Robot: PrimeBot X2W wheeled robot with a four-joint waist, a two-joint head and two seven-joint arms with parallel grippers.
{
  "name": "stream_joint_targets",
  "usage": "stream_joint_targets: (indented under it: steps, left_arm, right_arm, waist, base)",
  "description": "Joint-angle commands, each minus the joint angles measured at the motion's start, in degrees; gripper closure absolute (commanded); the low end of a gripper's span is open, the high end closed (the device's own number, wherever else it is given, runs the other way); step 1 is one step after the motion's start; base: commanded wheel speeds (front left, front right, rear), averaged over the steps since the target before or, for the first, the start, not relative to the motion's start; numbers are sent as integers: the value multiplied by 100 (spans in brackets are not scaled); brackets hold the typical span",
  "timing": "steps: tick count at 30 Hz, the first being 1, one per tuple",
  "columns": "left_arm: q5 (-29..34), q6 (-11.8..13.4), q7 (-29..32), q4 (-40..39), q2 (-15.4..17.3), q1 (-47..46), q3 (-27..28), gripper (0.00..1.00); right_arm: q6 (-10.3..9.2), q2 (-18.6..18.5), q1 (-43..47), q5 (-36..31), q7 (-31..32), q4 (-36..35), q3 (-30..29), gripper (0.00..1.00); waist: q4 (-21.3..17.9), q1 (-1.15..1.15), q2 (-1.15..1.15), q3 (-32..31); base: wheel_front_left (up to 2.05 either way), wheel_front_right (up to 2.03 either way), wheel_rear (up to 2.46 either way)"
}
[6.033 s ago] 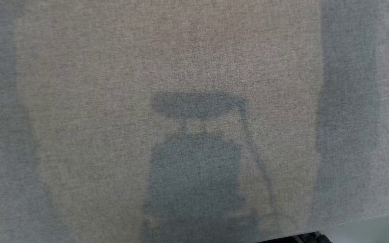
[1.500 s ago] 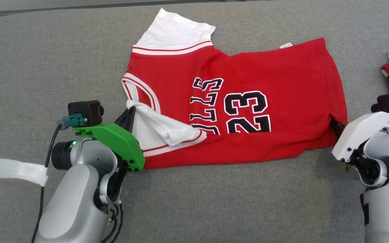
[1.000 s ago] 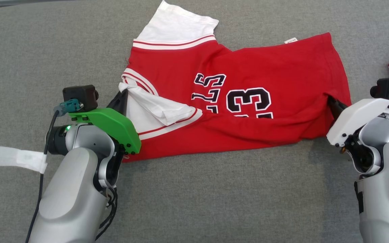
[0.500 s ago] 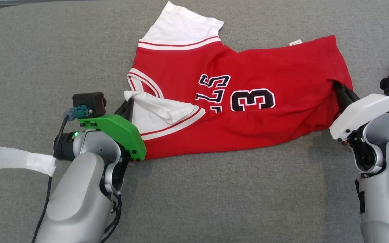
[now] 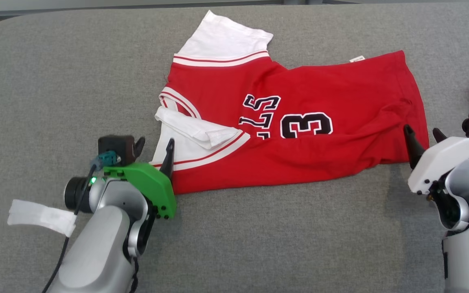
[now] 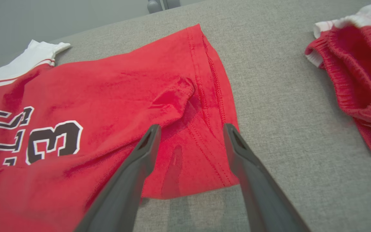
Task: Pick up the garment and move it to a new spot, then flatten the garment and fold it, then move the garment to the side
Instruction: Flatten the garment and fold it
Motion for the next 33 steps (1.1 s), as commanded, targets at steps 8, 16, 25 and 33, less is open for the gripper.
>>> stream_joint_targets:
  steps: [8, 16, 25, 33]
  left_arm:
    - [117, 332, 576, -563, 457, 812, -151, 0]
    - [89, 370, 836, -1013, 612, 1100, -263, 0]
    - [-59, 323, 1158, -1096, 584, 967, -332, 76]
    - [-94, 283, 1249, -1161, 594, 919, -405, 100]
  right_arm:
    - [-1, -17, 583, -136, 698, -883, -275, 0]
    - [-1, -18, 652, -85, 864, -1006, -155, 0]
    - [-1, -16, 63, -428, 1370, -541, 79, 0]
    - [-1, -141, -452, -702, 1783, -78, 26, 0]
  waist:
    - [17, 0, 0, -283]
    - [-28, 0, 0, -283]
    - [-53, 0, 0, -65]
    - [-8, 0, 0, 76]
  base:
    - [0, 0, 0]
    - [0, 0, 0]
    - [0, 0, 0]
    - [0, 0, 0]
